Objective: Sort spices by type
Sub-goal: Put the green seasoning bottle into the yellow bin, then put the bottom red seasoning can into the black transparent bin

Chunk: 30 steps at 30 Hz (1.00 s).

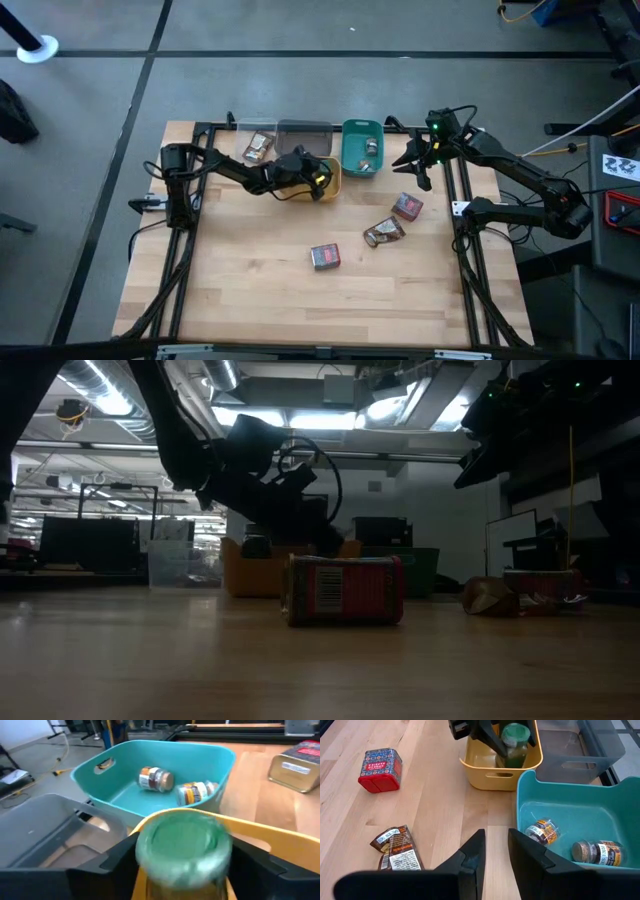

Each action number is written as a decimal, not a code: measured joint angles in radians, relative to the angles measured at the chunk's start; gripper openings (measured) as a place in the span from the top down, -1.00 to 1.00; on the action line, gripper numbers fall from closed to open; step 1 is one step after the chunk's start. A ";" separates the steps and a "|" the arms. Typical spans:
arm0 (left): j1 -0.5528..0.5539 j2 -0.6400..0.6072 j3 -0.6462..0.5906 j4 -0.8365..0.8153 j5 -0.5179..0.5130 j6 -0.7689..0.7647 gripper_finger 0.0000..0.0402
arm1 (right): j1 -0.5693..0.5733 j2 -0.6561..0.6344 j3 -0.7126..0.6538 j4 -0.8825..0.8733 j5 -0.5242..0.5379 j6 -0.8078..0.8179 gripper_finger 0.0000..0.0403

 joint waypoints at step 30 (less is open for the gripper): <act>-0.201 -0.291 0.000 -0.207 0.135 -0.129 -0.40 | 0.001 0.000 0.000 -0.003 0.000 0.037 0.59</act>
